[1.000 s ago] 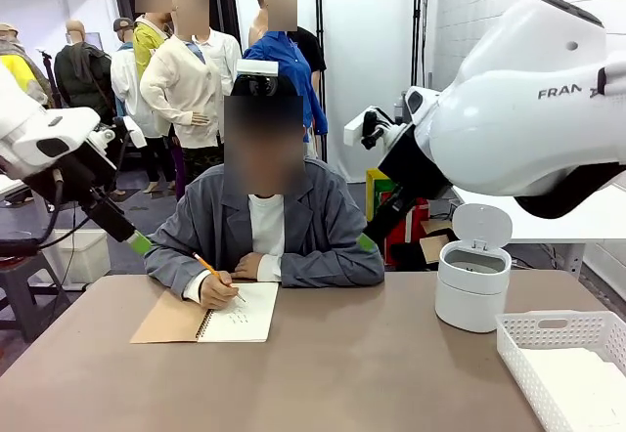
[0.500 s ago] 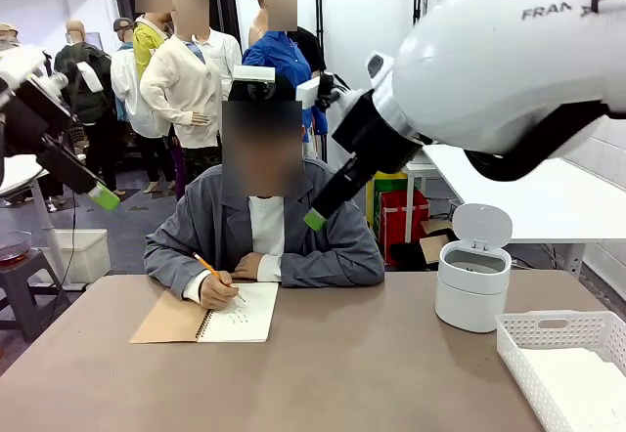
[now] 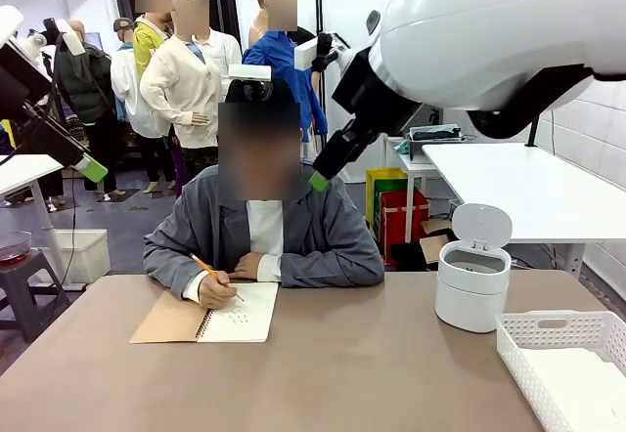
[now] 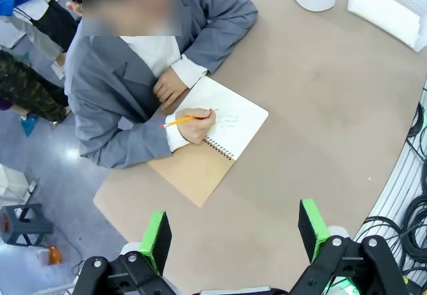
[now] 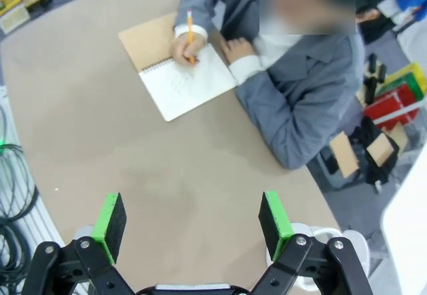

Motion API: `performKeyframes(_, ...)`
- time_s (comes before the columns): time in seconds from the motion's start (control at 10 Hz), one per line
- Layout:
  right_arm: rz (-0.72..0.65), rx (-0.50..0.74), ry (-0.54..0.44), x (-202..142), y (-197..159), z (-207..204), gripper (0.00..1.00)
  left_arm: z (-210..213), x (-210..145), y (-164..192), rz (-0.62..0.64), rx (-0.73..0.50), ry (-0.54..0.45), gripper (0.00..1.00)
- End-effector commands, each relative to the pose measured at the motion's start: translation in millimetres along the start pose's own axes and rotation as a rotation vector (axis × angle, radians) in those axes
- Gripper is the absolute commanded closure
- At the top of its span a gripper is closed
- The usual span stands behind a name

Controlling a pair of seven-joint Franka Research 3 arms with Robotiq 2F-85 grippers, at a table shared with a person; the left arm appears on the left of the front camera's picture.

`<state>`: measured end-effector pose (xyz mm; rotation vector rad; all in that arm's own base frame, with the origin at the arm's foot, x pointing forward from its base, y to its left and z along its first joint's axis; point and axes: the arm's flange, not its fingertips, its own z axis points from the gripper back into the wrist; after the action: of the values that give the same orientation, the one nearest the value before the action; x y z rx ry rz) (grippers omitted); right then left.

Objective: Sort the paper based on its condition.
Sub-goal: If a person hands you a paper, place it in the Organizing basket , and if it's crumpled, put it in the Trash can.

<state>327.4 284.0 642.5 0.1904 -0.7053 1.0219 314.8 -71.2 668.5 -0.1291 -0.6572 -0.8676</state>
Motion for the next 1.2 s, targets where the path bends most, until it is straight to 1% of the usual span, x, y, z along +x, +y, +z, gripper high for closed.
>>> performKeyframes(0.0, -0.023, -0.012, 0.03, -1, -9, 6, 0.0, -12, -3, -1, 0.024, 0.025, -0.015, 0.0)
performKeyframes(0.1, 0.0, 0.0, 0.0, 0, 0, 0, 0.0, 0, 0, 0, 0.0, 0.0, 0.0, 0.0)
performKeyframes(0.4, 0.0, 0.0, 0.0, 0, 0, 0, 0.0, 0, 0, 0, 0.0, 0.0, 0.0, 0.0)
performKeyframes(0.5, -0.003, -0.007, 0.004, 1, -3, 4, 0.0, -3, 0, 0, -0.001, 0.002, -0.005, 0.0)
performKeyframes(0.6, -0.024, 0.019, 0.01, -2, -9, 6, 0.0, -9, -1, 0, -0.003, 0.045, 0.02, 0.0)
performKeyframes(1.1, -0.033, 0.038, 0.008, -12, -25, 16, 0.0, -16, -6, -7, -0.008, 0.066, 0.018, 0.0)
